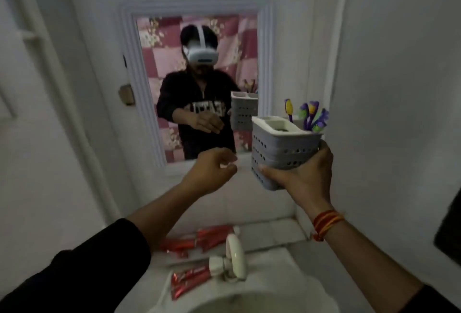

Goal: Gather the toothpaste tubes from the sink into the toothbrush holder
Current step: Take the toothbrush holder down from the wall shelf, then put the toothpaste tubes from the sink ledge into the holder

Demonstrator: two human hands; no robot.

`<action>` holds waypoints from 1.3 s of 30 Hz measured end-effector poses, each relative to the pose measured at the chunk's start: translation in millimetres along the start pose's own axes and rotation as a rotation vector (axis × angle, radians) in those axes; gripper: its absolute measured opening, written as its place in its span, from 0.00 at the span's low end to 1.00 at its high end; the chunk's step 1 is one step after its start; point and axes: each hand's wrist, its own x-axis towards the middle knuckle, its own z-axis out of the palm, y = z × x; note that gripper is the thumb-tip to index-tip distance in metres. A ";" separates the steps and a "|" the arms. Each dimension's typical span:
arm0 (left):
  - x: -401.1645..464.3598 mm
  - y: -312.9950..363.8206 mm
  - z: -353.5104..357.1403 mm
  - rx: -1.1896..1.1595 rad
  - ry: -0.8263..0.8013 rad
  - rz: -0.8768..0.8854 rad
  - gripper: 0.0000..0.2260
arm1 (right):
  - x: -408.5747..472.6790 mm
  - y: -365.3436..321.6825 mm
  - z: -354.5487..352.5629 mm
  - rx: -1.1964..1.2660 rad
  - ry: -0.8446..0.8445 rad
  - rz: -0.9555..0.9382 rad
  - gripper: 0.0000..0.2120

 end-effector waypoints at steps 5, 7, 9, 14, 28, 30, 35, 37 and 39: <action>-8.8 -64.8 82.5 0.179 -0.386 -0.207 0.13 | -78.3 109.9 1.6 -0.128 -0.063 0.112 0.61; -7.6 -85.3 107.6 0.276 -0.518 -0.264 0.15 | -105.9 144.7 2.1 -0.164 -0.115 0.180 0.61; -4.2 -104.8 129.3 0.353 -0.608 -0.309 0.19 | -127.7 176.6 5.4 -0.204 -0.166 0.239 0.63; 8.3 -138.1 169.4 0.440 -0.737 -0.356 0.23 | -159.7 226.4 20.3 -0.186 -0.261 0.336 0.63; 20.2 -173.2 224.1 0.717 -0.800 -0.170 0.19 | -167.2 271.1 31.8 -0.071 -0.488 0.376 0.49; 24.5 -172.4 220.6 0.676 -0.773 -0.137 0.20 | -165.9 279.6 28.1 -0.082 -0.525 0.403 0.48; 53.8 -122.7 190.8 0.472 -0.768 -0.028 0.26 | -159.3 279.0 23.6 -0.047 -0.575 0.442 0.40; 66.4 -89.2 174.3 0.495 -0.842 0.046 0.29 | -157.5 273.7 21.9 0.005 -0.559 0.452 0.39; 73.8 -58.7 164.2 0.560 -0.899 0.079 0.31 | -156.7 270.7 20.7 0.023 -0.557 0.427 0.39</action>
